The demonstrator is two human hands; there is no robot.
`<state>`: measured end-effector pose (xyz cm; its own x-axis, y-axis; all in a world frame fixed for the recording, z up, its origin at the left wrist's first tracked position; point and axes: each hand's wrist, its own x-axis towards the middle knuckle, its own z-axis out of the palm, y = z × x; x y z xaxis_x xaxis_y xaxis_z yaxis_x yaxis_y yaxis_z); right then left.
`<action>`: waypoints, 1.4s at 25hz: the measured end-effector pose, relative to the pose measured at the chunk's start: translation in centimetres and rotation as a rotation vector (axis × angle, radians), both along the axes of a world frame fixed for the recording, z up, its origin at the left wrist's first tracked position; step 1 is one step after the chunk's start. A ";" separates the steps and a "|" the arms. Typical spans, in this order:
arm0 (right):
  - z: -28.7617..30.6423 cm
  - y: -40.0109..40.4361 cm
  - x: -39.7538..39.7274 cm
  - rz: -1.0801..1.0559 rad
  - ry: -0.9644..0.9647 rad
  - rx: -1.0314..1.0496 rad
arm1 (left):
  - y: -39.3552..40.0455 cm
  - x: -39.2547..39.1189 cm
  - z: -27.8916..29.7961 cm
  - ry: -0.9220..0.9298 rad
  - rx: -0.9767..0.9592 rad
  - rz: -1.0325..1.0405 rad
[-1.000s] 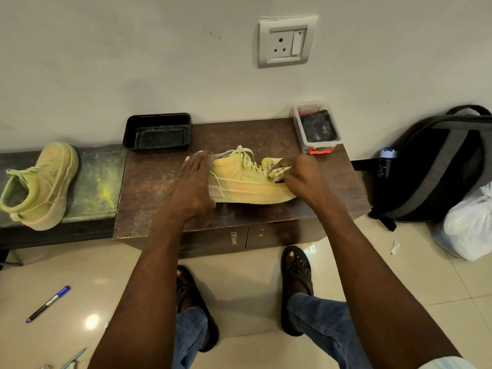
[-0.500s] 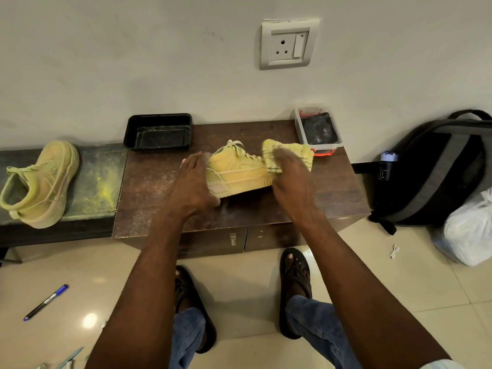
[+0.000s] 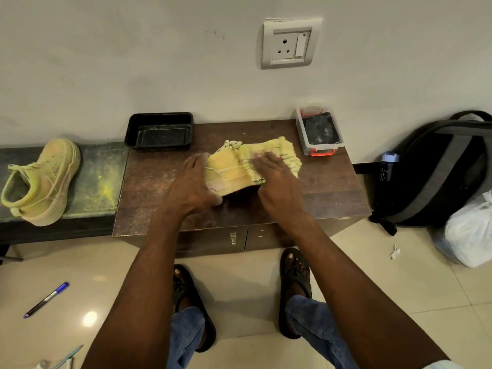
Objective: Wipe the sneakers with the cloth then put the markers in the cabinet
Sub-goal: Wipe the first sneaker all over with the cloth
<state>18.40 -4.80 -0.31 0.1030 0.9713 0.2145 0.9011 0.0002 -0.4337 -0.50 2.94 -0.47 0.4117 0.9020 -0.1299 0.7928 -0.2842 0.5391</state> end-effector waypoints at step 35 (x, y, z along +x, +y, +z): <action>-0.4 0.2 0.6 -0.267 -0.114 -0.057 | 0.5 -1.4 -0.7 0.014 -0.158 -0.034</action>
